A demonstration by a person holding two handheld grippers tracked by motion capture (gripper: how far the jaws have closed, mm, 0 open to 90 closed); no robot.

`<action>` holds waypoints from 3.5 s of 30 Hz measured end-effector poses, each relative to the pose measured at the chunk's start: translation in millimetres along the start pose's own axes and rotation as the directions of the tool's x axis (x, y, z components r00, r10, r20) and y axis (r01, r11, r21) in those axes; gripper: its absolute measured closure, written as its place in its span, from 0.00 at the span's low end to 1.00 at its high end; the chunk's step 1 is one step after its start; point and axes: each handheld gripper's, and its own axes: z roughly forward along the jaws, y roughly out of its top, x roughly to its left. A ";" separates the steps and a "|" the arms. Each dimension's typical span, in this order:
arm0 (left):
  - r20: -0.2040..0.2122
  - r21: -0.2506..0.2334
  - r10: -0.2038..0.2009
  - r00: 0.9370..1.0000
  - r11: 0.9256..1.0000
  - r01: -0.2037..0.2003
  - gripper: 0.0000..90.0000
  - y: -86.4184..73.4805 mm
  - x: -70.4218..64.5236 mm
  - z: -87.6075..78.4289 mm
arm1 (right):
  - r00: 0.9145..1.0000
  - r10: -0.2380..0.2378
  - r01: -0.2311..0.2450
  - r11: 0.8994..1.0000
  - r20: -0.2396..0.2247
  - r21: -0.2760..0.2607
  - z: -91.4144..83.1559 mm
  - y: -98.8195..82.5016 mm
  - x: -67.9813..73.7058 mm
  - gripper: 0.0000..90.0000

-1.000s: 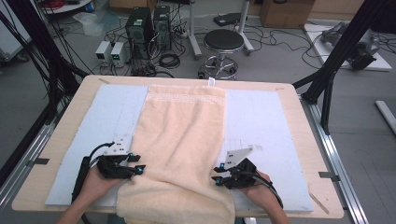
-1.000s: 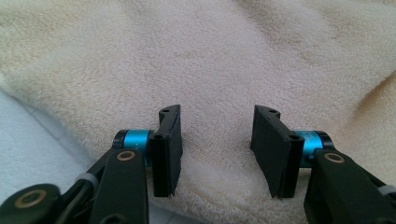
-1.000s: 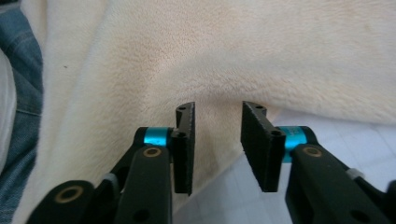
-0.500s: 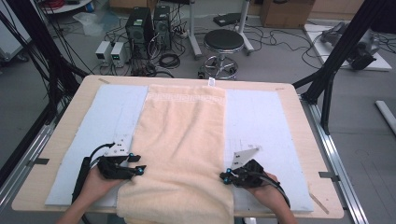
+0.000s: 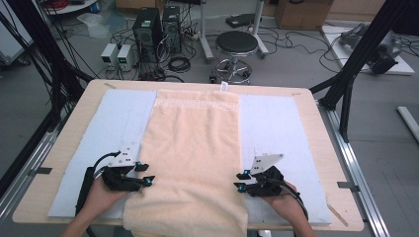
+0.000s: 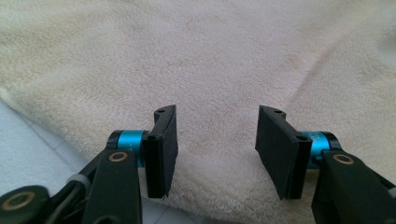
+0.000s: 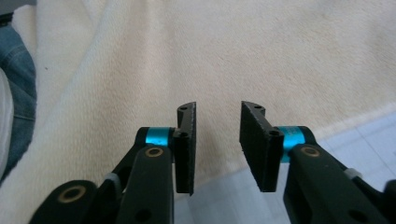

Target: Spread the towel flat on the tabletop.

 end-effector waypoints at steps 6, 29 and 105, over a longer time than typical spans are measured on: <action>0.037 0.061 0.016 0.999 0.998 -0.018 0.62 -4.0 0.4 4.7 | 0.999 -0.006 0.008 0.998 -0.035 0.060 20.5 6.3 -1.7 0.61; 0.057 -0.032 0.024 0.998 0.999 -0.022 0.81 -6.2 -8.7 -25.0 | 0.991 0.007 -0.021 0.994 0.132 0.104 17.0 11.2 -22.0 0.91; 0.016 0.009 -0.004 1.000 1.000 0.004 0.35 10.6 -5.6 2.3 | 0.993 0.042 -0.039 0.999 0.111 -0.035 6.7 19.3 -10.7 0.37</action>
